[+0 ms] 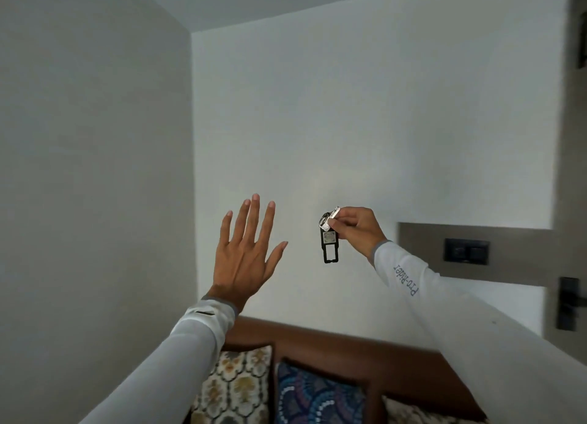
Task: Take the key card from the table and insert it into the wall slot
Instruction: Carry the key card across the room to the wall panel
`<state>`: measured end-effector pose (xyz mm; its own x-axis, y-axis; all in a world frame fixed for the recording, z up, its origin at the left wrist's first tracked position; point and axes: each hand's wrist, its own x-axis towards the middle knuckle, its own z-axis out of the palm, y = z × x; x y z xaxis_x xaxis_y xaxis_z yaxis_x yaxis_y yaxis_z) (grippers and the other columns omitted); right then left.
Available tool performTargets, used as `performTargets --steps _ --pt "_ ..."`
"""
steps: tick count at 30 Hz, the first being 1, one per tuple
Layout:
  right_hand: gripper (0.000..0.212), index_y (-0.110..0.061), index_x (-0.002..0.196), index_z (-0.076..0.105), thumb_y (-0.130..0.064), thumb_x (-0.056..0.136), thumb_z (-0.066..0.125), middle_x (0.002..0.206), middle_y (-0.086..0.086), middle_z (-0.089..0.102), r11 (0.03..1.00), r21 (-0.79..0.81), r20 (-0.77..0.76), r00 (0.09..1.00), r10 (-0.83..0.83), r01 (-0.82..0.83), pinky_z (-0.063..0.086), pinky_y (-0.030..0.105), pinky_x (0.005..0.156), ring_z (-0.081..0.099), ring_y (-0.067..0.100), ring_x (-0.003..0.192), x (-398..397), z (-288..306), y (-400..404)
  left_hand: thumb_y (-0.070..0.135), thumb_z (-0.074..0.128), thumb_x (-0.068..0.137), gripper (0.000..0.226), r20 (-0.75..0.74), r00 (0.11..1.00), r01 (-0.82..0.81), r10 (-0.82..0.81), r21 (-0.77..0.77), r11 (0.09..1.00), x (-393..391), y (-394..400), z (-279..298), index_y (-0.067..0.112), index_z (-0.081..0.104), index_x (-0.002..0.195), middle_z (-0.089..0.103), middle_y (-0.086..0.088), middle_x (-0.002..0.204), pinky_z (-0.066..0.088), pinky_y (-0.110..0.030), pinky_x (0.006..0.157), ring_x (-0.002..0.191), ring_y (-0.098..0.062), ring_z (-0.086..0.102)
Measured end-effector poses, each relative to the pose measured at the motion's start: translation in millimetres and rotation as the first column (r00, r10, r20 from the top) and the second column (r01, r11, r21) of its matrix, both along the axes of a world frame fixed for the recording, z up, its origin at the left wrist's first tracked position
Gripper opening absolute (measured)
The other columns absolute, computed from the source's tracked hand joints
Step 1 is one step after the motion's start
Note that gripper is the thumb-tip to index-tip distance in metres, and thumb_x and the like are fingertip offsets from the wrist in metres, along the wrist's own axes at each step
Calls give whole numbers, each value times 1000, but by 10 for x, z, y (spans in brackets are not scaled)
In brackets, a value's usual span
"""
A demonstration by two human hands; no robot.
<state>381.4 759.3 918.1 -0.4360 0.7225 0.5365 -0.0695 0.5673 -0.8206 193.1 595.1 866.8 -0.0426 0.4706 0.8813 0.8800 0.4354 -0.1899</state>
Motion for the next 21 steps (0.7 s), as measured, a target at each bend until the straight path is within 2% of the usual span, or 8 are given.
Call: performTargets --steps 3,11,21 --pt "18 5 96 69 -10 86 69 102 24 76 998 -6 -20 998 -61 60 57 49 97 72 38 102 606 -2 352 59 28 107 75 -2 998 69 -69 -13 998 515 512 23 14 23 166 25 -20 173 33 -59 126 158 -35 32" --pt "26 12 105 65 -7 88 69 111 29 72 973 22 -36 973 -230 230 52 49 103 68 38 112 1857 48 1131 60 27 107 75 -40 977 210 -211 -20 978 1534 1678 156 15 21 167 24 -20 174 32 -58 126 158 -35 30" --pt "19 7 100 68 -8 87 69 107 27 73 940 43 -26 941 -338 339 54 49 100 70 38 107 2699 36 2167 59 29 107 74 -56 954 295 -296 -31 955 2228 3035 79 13 26 165 28 -22 172 36 -59 124 157 -36 34"
